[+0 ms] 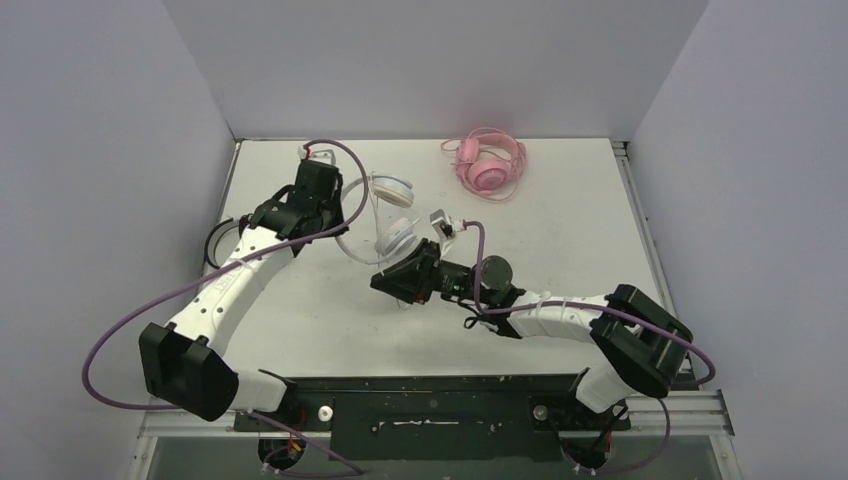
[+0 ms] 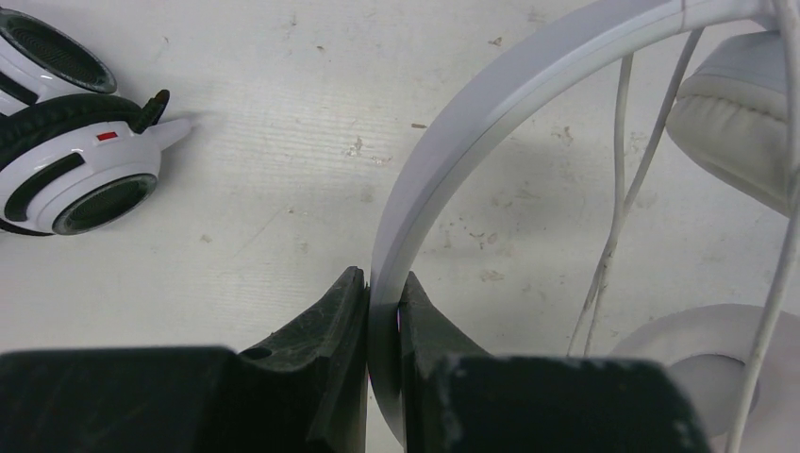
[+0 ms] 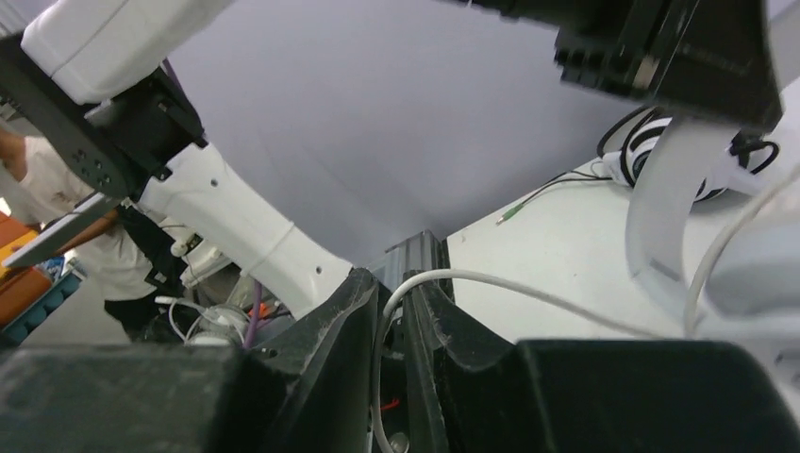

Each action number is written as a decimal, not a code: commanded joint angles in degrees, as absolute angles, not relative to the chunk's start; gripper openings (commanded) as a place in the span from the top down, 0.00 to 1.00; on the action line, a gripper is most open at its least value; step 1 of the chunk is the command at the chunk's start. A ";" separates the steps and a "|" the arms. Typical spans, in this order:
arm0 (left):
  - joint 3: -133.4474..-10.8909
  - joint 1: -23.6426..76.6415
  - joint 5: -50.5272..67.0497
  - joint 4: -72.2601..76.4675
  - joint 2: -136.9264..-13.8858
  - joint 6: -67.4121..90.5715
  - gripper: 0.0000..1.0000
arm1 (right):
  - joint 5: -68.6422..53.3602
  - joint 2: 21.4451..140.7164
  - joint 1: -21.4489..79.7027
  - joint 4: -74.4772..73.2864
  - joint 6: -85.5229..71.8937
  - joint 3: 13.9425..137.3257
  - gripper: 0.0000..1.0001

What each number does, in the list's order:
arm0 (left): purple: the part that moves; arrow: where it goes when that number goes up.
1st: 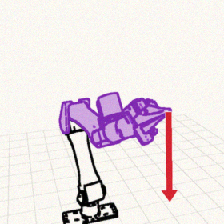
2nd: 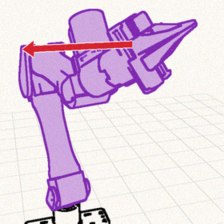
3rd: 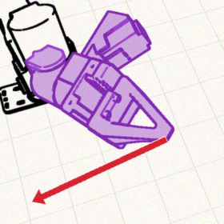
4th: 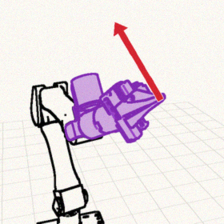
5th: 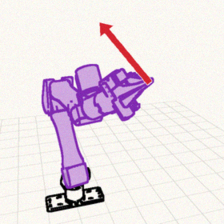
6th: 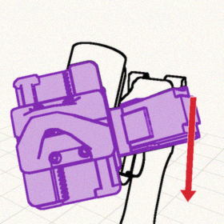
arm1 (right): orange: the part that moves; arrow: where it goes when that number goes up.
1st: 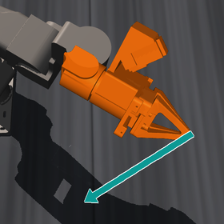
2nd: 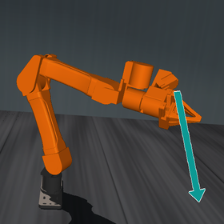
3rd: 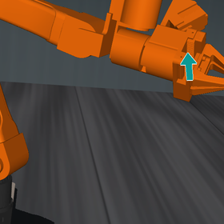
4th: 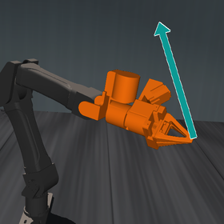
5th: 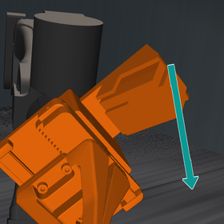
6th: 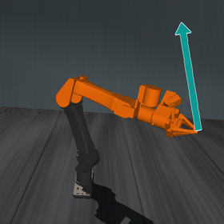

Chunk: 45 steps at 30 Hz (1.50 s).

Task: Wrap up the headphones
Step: Wrap the headphones cable around the headphones.

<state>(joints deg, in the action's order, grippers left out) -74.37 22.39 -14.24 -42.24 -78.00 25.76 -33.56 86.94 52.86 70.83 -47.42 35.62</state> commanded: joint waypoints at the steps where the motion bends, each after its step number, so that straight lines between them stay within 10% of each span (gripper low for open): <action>1: -74.19 24.88 -21.07 -36.57 -75.27 22.67 1.00 | -34.08 83.48 49.81 57.70 -46.63 43.96 0.82; 20: -78.75 31.47 -17.12 -52.38 -83.14 13.66 1.00 | -50.80 89.23 34.05 5.28 -28.20 68.51 1.00; 45: -82.35 33.75 -0.76 -59.86 -90.87 11.25 1.00 | -52.39 100.38 28.13 -19.88 -5.81 84.58 0.85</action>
